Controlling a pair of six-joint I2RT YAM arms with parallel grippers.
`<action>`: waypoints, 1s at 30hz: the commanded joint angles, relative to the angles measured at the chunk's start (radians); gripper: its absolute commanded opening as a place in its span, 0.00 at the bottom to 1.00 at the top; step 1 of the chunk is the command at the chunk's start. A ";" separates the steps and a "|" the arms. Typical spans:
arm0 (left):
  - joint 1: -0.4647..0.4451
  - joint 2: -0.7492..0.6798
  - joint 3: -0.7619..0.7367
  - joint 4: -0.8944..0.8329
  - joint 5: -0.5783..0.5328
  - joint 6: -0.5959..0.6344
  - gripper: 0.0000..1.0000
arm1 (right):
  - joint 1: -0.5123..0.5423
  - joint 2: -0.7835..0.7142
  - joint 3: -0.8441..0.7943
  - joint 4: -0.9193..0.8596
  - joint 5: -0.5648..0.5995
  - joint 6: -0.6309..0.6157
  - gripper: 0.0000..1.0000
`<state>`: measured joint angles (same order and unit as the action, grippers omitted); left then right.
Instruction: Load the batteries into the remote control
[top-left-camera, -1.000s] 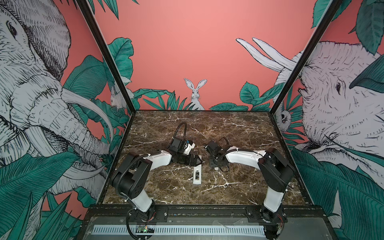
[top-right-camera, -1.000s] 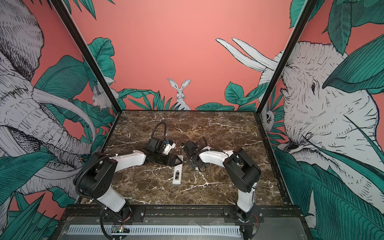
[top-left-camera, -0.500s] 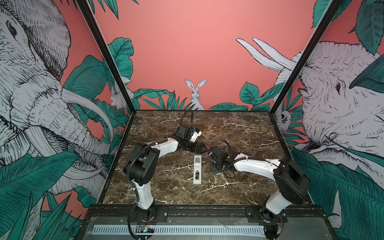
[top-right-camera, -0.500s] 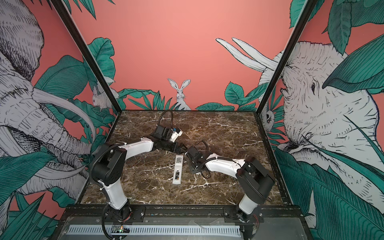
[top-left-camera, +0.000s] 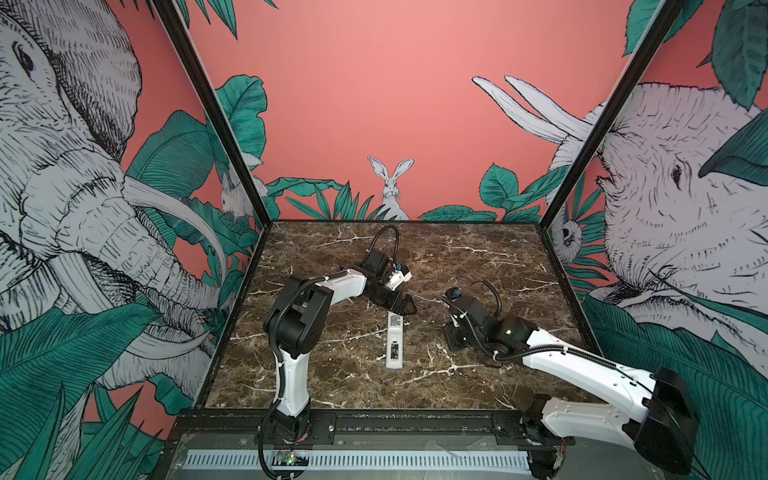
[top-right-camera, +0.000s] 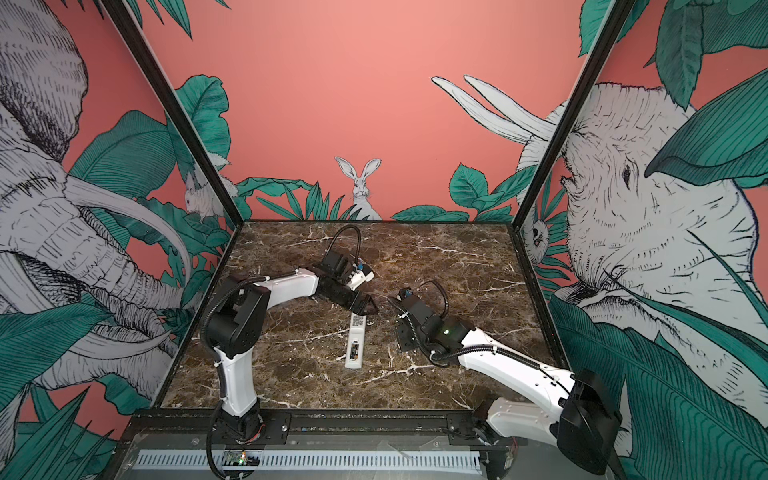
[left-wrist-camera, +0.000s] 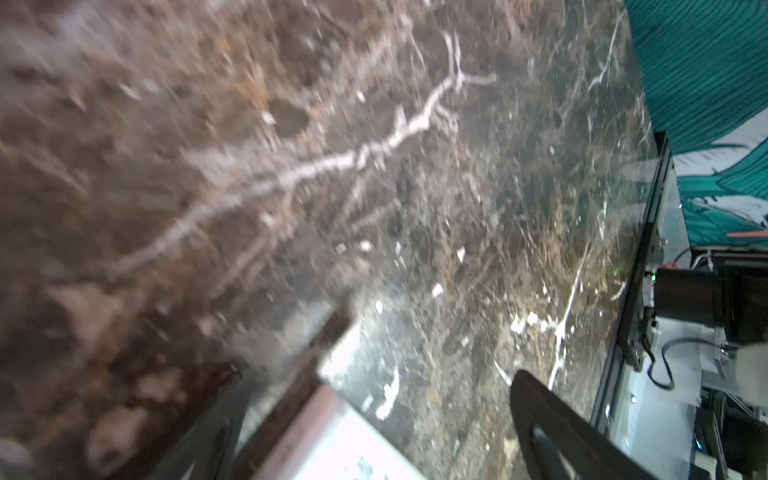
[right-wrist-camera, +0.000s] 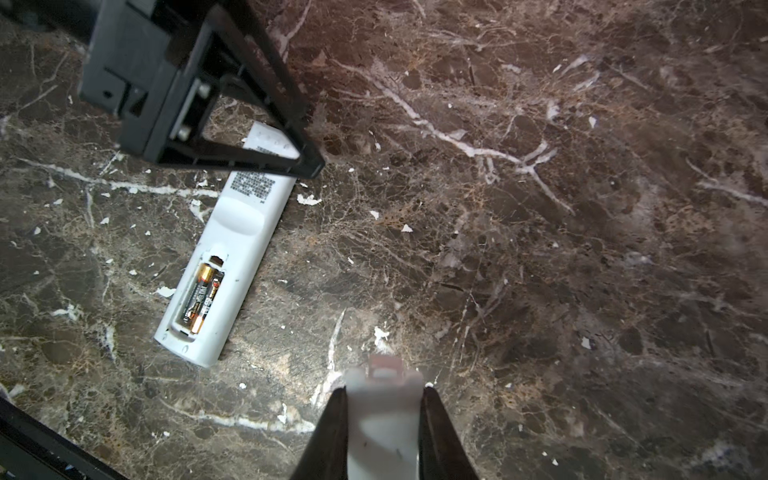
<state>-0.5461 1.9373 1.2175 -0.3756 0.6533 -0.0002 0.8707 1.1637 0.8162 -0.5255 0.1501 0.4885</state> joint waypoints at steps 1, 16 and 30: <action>-0.021 -0.075 -0.094 -0.071 -0.043 -0.008 0.99 | 0.000 0.012 0.034 -0.033 0.031 -0.058 0.15; -0.037 -0.445 -0.386 -0.020 -0.234 -0.194 0.99 | 0.018 0.144 0.018 0.173 -0.202 -0.167 0.14; 0.125 -0.692 -0.368 -0.209 -0.377 -0.242 0.99 | 0.204 0.314 0.000 0.382 -0.208 -0.166 0.13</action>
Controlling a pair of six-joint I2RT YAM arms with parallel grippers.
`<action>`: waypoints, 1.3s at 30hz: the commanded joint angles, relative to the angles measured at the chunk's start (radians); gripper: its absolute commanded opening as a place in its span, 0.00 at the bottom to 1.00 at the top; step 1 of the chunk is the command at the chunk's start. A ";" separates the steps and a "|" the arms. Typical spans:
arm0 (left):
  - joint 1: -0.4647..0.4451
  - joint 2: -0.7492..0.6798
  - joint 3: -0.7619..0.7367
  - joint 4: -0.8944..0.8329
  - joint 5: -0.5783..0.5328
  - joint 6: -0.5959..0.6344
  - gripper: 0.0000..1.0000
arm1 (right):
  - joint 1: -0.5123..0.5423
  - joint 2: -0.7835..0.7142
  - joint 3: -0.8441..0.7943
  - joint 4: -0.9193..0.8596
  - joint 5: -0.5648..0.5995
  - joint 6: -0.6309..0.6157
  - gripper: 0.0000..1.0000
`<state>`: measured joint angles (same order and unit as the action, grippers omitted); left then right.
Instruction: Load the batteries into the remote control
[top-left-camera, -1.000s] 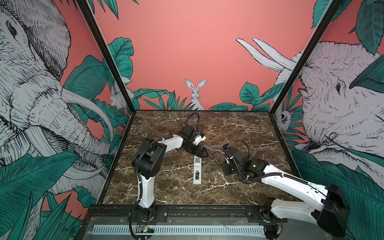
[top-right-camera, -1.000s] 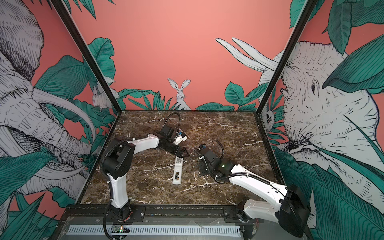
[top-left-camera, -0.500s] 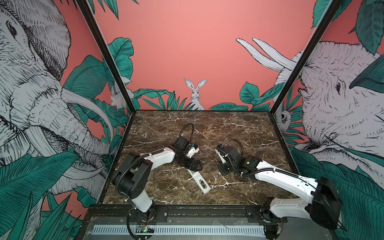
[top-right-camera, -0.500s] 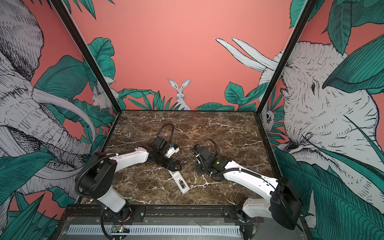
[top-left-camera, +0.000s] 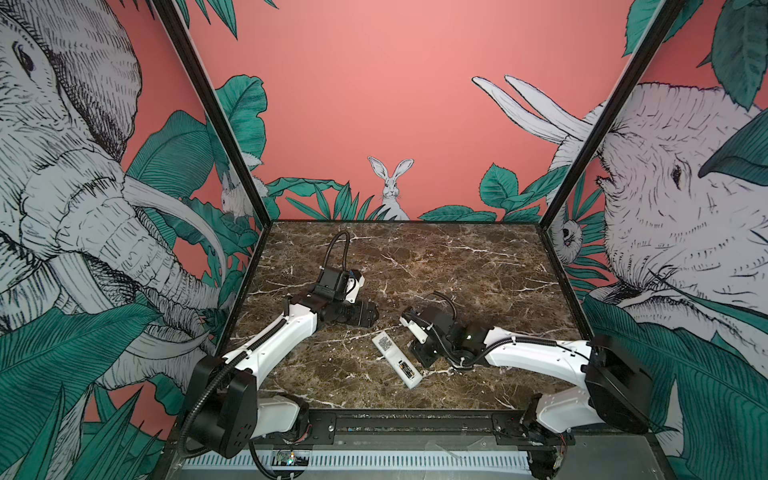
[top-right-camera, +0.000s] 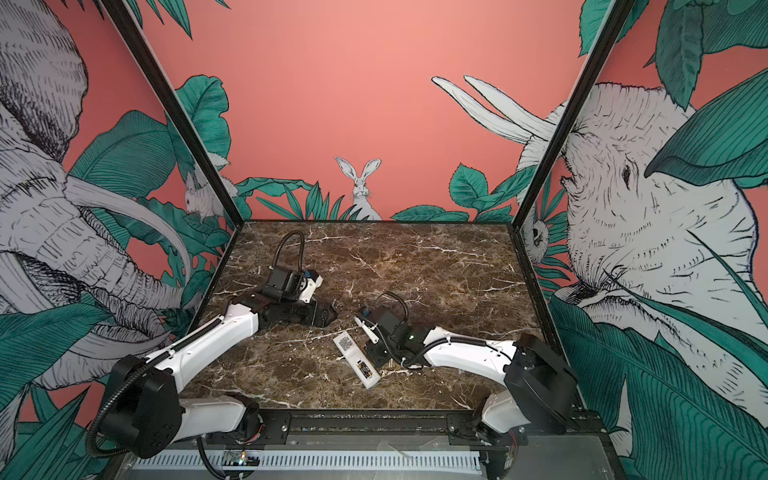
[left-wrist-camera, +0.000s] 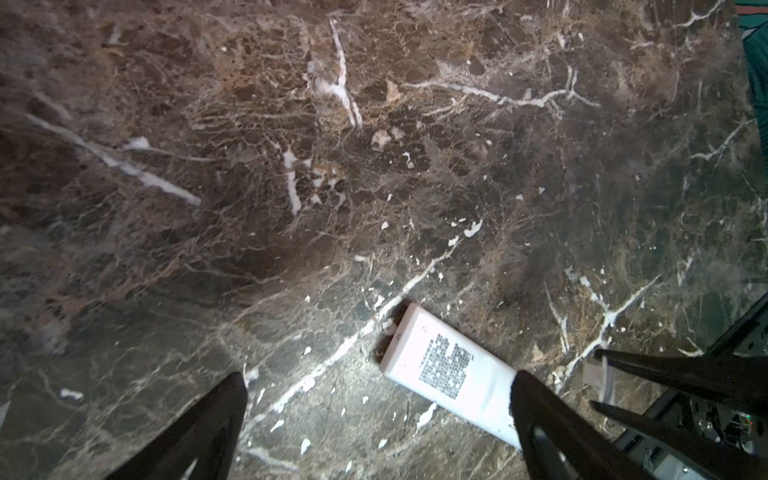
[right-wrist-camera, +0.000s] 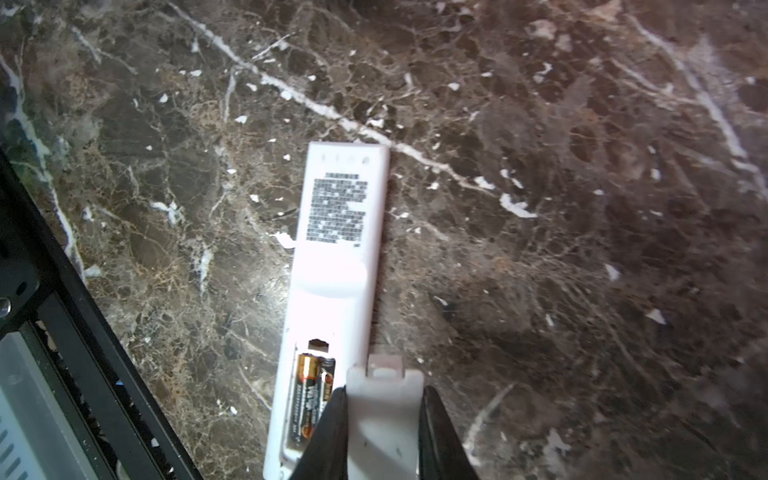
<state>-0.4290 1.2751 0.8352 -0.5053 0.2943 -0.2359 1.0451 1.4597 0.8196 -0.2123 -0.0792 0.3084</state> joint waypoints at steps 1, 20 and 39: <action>0.010 -0.034 0.019 -0.089 -0.018 -0.006 0.99 | 0.044 0.027 -0.005 0.078 0.039 0.027 0.13; 0.033 -0.096 0.064 -0.228 0.021 0.067 0.99 | 0.173 0.091 0.001 0.079 0.236 0.172 0.12; 0.042 -0.091 0.061 -0.228 0.042 0.077 0.99 | 0.189 0.106 -0.010 0.073 0.216 0.186 0.12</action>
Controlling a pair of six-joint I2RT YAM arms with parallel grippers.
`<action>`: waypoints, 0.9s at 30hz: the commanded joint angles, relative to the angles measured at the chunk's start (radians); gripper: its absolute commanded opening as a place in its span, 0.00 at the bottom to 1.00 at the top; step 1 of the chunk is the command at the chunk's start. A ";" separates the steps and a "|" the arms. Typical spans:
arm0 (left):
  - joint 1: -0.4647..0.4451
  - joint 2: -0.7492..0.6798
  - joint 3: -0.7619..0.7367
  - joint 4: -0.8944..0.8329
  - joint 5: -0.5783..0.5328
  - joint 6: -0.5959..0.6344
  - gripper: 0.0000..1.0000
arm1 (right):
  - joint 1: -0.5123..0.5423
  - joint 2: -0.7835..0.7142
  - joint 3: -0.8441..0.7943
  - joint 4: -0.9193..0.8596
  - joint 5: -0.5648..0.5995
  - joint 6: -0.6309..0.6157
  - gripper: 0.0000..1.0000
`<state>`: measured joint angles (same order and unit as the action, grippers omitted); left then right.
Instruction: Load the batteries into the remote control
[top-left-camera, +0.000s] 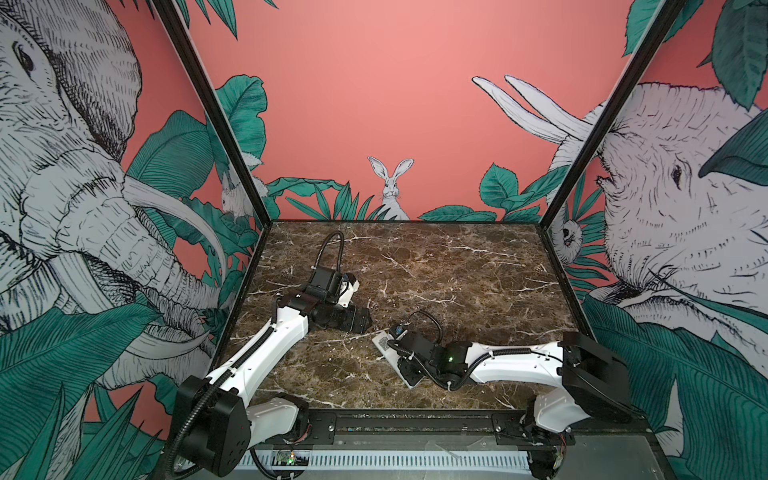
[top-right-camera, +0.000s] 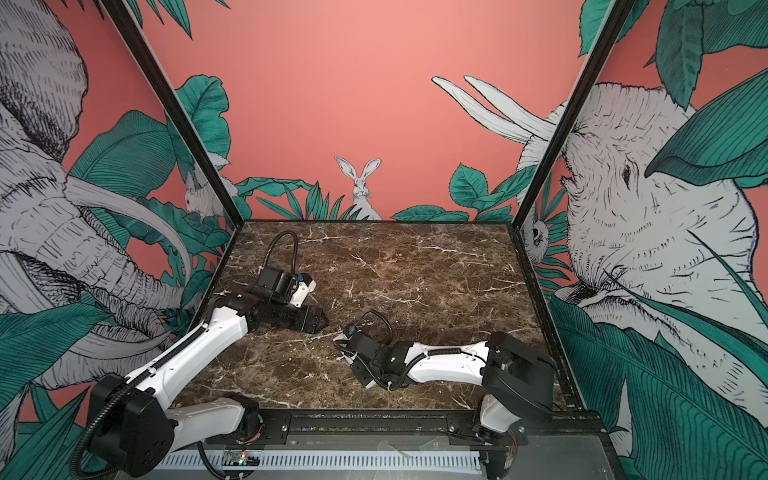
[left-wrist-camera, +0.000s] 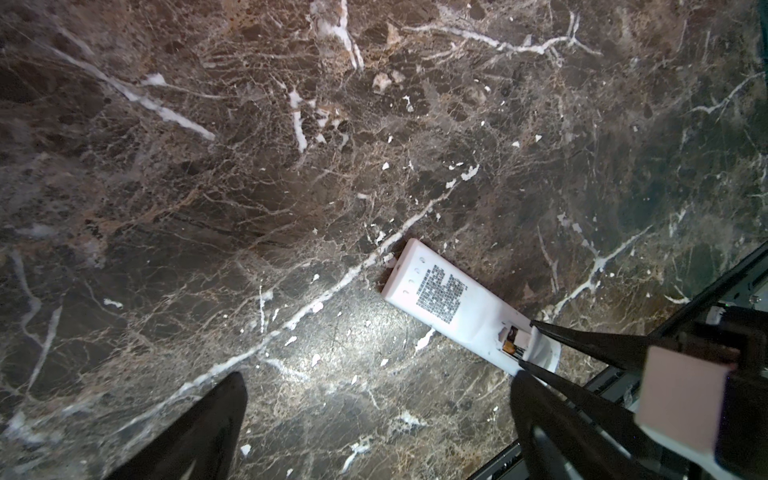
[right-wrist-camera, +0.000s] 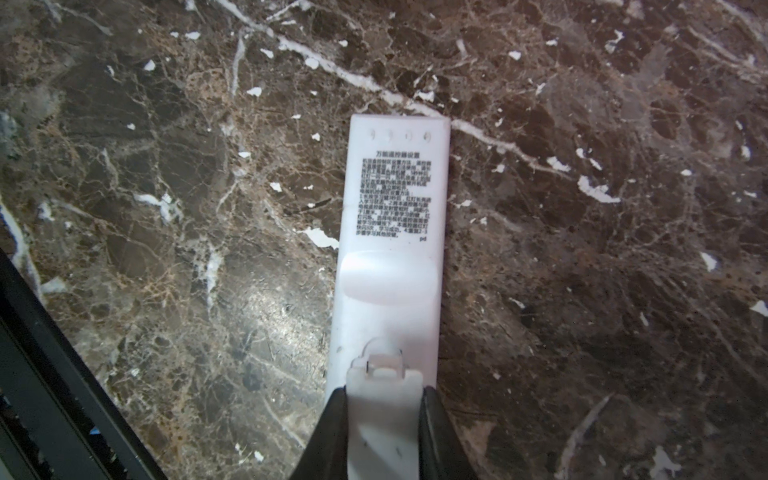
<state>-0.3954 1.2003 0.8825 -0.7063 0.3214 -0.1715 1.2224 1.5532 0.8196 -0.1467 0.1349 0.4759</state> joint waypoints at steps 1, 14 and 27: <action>0.009 -0.018 0.013 -0.025 0.017 0.012 0.99 | 0.015 0.012 -0.010 0.005 0.002 0.020 0.12; 0.009 -0.025 0.006 -0.016 0.044 0.012 0.99 | 0.028 0.027 -0.008 -0.052 0.034 0.027 0.11; 0.009 -0.019 0.007 -0.013 0.042 0.010 0.99 | 0.038 0.013 -0.025 -0.052 0.066 0.023 0.13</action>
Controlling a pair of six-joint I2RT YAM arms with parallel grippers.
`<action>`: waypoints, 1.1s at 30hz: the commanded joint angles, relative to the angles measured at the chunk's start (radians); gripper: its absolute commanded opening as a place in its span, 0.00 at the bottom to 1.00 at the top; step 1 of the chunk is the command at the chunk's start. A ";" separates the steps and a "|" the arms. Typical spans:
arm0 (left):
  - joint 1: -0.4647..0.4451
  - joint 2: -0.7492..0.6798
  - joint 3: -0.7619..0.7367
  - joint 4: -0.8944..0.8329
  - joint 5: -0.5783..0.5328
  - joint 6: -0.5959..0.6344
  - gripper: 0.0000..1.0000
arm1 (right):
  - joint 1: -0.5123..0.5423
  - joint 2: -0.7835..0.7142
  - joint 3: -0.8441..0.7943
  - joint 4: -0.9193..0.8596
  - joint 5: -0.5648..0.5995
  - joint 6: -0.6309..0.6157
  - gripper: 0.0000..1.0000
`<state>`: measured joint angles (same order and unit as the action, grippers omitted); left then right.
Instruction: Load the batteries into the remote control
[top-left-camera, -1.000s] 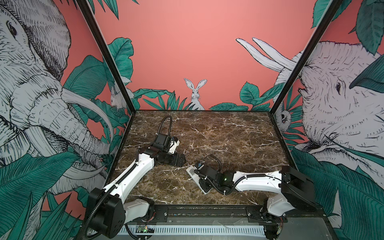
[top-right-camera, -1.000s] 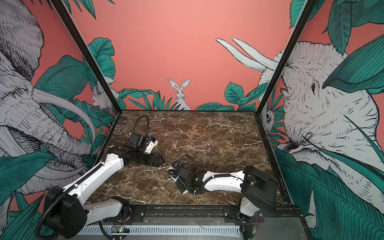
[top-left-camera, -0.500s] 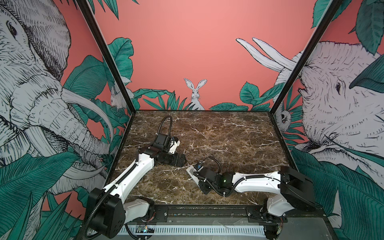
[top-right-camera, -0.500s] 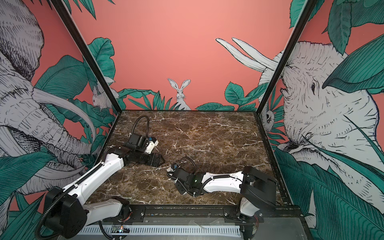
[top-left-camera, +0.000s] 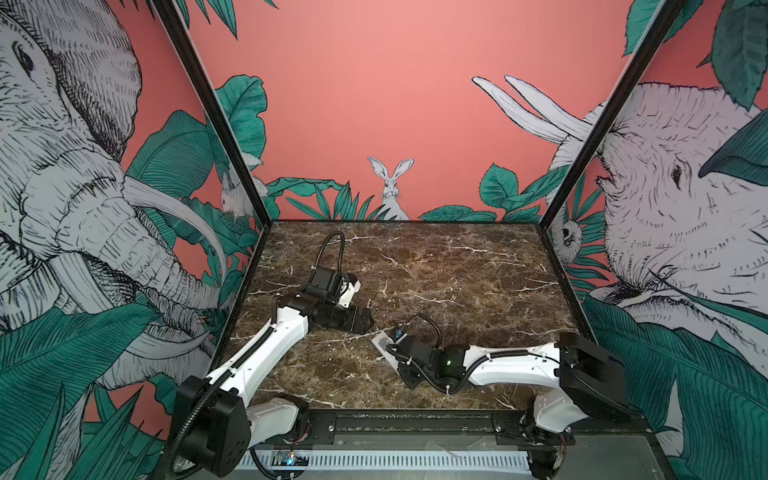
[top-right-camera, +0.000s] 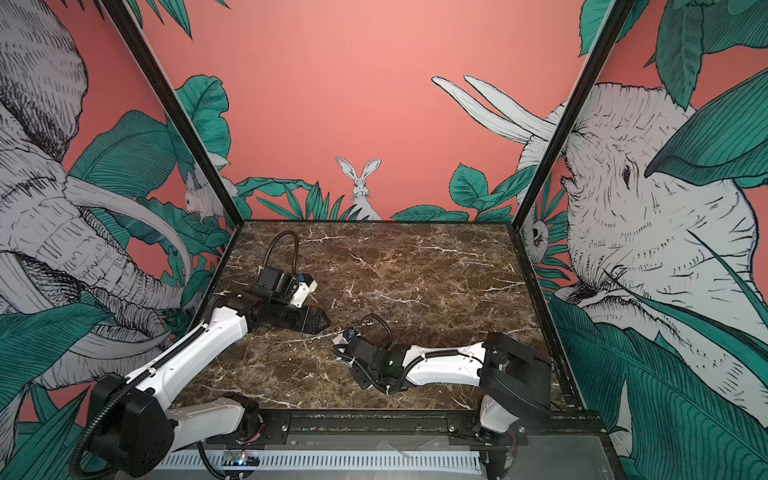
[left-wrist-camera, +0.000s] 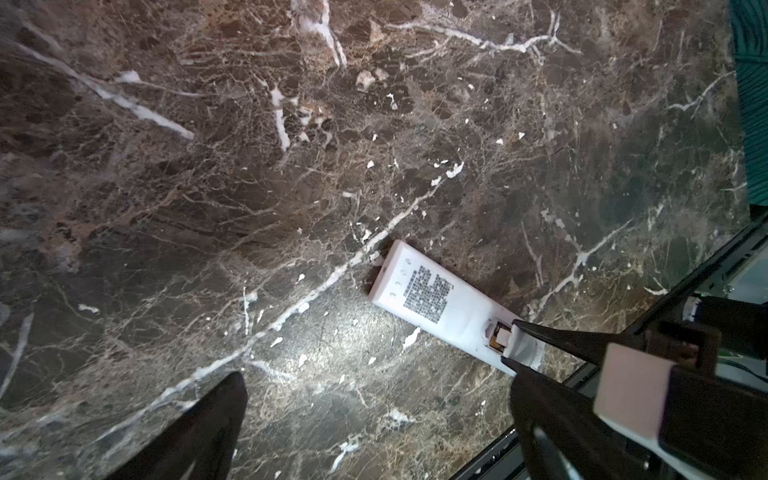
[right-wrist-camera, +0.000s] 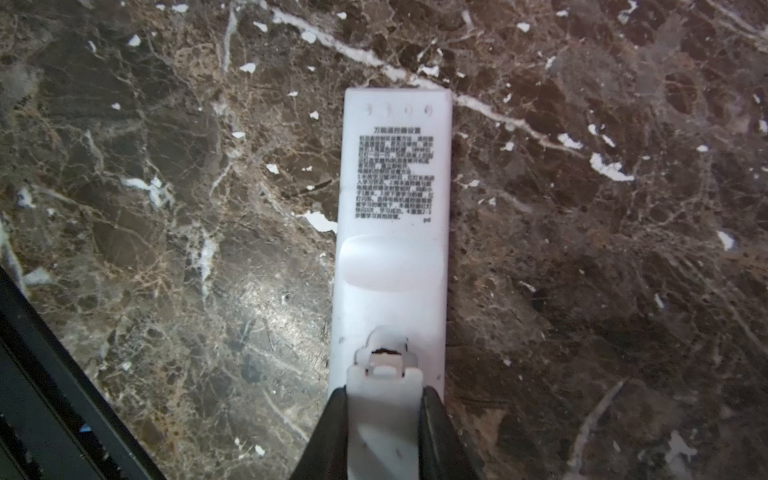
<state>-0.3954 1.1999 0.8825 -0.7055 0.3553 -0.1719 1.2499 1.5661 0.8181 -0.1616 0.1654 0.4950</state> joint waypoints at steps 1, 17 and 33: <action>0.009 -0.018 0.008 -0.013 0.010 0.010 0.99 | 0.012 0.002 -0.023 -0.036 0.036 -0.002 0.13; 0.009 -0.011 0.010 -0.010 0.010 0.011 0.99 | 0.026 0.002 -0.028 -0.038 0.034 -0.035 0.21; 0.008 -0.012 0.004 -0.006 0.013 0.008 0.99 | 0.026 -0.054 -0.034 -0.035 0.051 -0.050 0.40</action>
<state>-0.3954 1.1999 0.8825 -0.7048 0.3584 -0.1719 1.2697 1.5547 0.7944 -0.1810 0.1955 0.4541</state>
